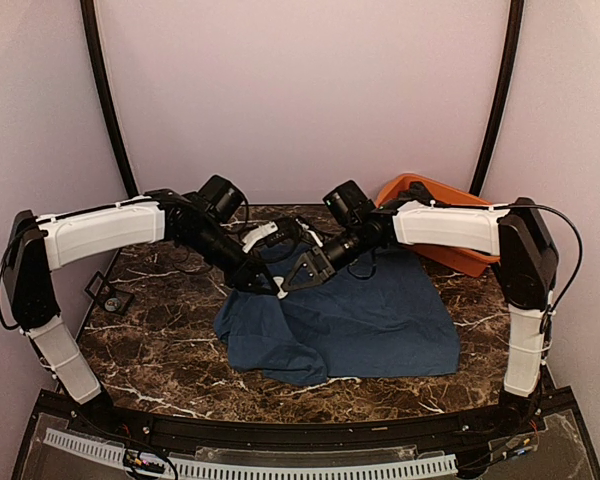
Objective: Pin the brooch onto the clothing
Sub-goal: Pin the brooch to the flattened clothing, then smooth out the clothing with brooches at the center of the board.
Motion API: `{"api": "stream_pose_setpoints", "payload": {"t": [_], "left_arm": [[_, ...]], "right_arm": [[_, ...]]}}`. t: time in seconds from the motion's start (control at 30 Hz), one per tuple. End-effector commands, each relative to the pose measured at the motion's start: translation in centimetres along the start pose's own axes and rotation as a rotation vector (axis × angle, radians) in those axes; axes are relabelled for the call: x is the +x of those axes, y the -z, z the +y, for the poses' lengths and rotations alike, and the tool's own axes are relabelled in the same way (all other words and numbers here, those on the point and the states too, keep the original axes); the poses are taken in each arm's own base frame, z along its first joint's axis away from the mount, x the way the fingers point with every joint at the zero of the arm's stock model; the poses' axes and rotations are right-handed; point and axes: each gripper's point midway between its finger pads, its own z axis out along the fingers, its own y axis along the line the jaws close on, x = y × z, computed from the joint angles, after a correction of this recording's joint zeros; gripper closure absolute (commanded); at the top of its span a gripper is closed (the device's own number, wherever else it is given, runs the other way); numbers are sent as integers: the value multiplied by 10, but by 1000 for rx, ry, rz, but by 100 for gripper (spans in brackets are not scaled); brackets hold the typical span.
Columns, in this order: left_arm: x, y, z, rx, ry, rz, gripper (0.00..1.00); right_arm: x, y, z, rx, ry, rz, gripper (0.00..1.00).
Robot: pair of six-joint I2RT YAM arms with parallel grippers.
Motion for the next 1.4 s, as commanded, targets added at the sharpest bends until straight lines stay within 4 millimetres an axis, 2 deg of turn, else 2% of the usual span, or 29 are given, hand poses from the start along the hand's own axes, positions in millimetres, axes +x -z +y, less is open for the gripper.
{"api": "stream_pose_setpoints", "payload": {"t": [0.0, 0.1, 0.27, 0.37, 0.47, 0.63, 0.73, 0.83, 1.07, 1.37], "left_arm": [[12, 3, -5, -28, 29, 31, 74], [-2, 16, -2, -67, 17, -66, 61], [-22, 52, 1, -150, -14, -259, 47], [-18, 69, 9, -237, -14, -301, 32], [-7, 71, 19, -306, 6, -283, 23], [30, 64, 55, -459, 148, -220, 18], [55, 62, 83, -562, 250, -174, 17], [77, 52, 102, -610, 346, -118, 17], [90, 41, 125, -673, 407, -67, 17], [110, 27, 145, -730, 442, 16, 16]], "right_arm": [[-24, 13, 16, -3, 77, -68, 100], [-22, 13, 11, 16, 68, -68, 100], [-20, 14, 7, 46, 62, -70, 100], [-22, 16, -1, 102, 59, -79, 100], [-26, 21, -14, 200, 49, -93, 100], [-28, 32, -40, 434, 37, -99, 100], [-26, 39, -48, 581, 52, -88, 100], [-23, 50, -59, 755, 66, -70, 100], [-12, 70, -71, 1023, 81, -20, 100], [-4, 70, -66, 1154, 136, 44, 100]]}}
